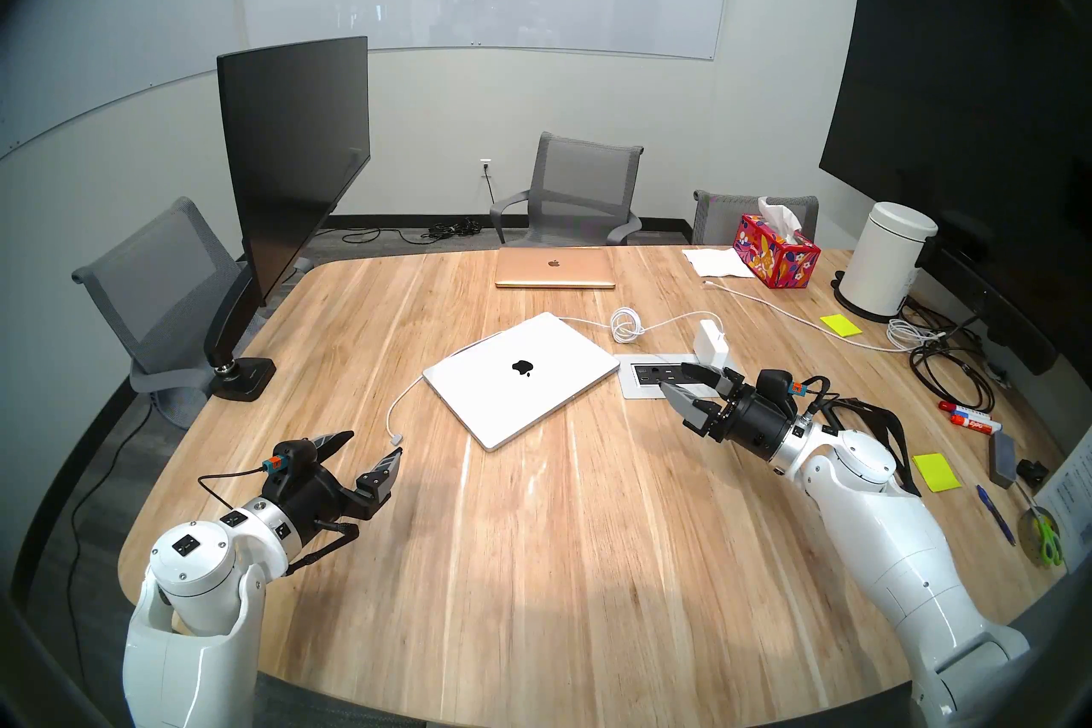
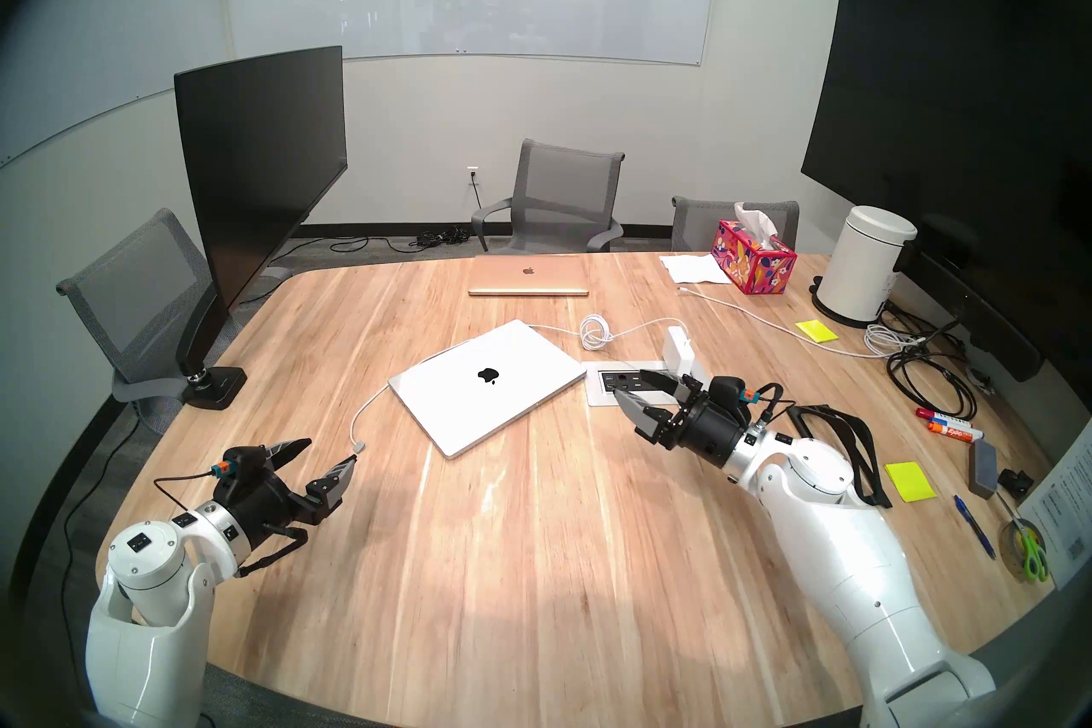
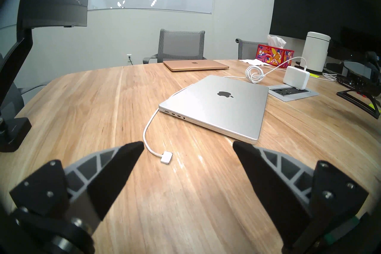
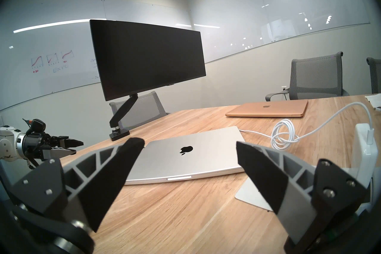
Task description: Unplug the charging cable from the port of the MacBook and lay it on the desk
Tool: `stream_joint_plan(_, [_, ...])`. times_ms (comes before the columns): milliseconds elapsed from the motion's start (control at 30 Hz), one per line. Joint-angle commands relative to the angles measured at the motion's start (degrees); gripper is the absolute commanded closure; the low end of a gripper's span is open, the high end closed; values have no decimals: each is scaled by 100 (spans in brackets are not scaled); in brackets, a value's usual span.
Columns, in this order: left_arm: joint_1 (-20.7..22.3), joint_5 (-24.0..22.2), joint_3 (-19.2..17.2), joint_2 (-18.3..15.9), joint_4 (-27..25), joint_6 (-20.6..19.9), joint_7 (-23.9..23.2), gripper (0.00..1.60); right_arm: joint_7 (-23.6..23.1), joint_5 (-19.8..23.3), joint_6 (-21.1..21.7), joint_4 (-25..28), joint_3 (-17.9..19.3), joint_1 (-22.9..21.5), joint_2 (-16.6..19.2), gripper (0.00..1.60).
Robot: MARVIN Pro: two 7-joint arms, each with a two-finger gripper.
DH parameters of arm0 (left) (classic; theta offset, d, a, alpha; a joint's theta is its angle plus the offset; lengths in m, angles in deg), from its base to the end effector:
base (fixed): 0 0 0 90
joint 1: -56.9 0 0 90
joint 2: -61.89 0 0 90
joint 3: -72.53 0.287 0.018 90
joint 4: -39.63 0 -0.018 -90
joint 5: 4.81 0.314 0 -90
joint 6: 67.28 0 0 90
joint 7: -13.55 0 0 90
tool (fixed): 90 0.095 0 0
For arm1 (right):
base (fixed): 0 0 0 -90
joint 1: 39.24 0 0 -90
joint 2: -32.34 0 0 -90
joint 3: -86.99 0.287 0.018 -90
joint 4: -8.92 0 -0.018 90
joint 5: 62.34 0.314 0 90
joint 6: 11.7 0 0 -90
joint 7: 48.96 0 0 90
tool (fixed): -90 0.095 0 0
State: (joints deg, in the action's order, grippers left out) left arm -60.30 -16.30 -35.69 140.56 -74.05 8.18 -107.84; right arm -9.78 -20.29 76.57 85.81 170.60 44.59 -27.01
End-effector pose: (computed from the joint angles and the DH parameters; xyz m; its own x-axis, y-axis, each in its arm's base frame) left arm 0.2799 0.1007 -0.2990 0.2655 -0.0572 0.9624 -0.3197 -0.9470 0.0319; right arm 0.4158 -0.0903 -0.2987 0.1083 -0.1871 0.9764 0.7387 -0.6421 -0.2049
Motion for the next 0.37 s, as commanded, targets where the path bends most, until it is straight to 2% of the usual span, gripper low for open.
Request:
stream_joint_plan(0, [22,-4,-21,-12,-160,36,-5,0,-1,19,3,100,31,-45,10,0])
stream_joint_plan(333, [25,2,-25,-5,-159,35,-13,0,-1,18,4,100,32,-45,9,0])
